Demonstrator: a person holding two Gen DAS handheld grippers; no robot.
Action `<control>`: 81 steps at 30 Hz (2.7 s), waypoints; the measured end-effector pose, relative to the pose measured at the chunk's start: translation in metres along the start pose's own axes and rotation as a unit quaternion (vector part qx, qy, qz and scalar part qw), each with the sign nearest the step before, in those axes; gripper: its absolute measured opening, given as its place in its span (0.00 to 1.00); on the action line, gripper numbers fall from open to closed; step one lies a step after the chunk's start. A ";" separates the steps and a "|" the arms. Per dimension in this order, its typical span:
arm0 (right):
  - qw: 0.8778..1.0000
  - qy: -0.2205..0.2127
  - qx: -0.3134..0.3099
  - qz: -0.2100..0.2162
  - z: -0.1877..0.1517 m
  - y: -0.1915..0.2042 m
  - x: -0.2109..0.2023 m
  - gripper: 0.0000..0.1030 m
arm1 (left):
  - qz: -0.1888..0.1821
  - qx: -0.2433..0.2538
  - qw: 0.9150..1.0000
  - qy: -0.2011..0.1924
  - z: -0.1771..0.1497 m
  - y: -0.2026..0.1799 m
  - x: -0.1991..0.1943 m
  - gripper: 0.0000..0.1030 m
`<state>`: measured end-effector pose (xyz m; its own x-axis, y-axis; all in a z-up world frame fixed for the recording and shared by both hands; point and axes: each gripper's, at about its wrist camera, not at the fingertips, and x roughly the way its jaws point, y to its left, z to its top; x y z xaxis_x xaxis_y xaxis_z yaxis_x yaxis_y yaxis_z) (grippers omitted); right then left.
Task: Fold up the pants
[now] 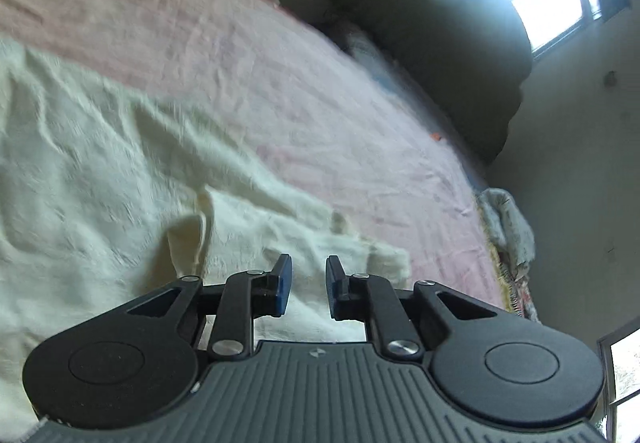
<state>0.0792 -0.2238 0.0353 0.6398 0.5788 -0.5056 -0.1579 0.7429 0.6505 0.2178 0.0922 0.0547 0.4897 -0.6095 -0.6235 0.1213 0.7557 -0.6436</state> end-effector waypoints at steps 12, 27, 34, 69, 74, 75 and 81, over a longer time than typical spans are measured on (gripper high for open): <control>1.000 0.026 0.015 -0.005 -0.004 -0.006 0.013 0.89 | 0.016 -0.063 0.998 0.022 -0.016 0.051 0.029 0.14; 0.938 0.045 -0.343 0.020 -0.041 0.171 0.099 0.89 | 0.170 -0.195 0.929 -0.264 -0.091 0.152 -0.268 0.39; 0.867 0.061 -0.493 0.036 -0.098 0.259 0.176 0.89 | 0.189 -0.233 0.903 -0.306 -0.109 0.174 -0.326 0.48; 0.877 0.049 -0.478 0.017 -0.080 0.299 0.264 0.17 | 0.020 -0.275 0.922 -0.271 -0.071 0.196 -0.290 0.66; 0.898 0.048 -0.436 0.039 -0.073 0.290 0.255 0.16 | -0.028 -0.309 0.924 -0.223 -0.030 0.222 -0.244 0.68; 0.898 0.046 -0.436 0.040 -0.073 0.290 0.254 0.16 | -0.022 -0.310 0.925 -0.217 -0.021 0.227 -0.236 0.68; 0.904 0.044 -0.423 0.044 -0.069 0.286 0.254 0.16 | 0.017 -0.346 0.920 -0.182 0.000 0.246 -0.210 0.68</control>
<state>0.1447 0.1593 0.0541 0.5403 0.6446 -0.5408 -0.7476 0.6627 0.0431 0.1448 0.4061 0.0279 0.7556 -0.3719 -0.5392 -0.4163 0.3629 -0.8337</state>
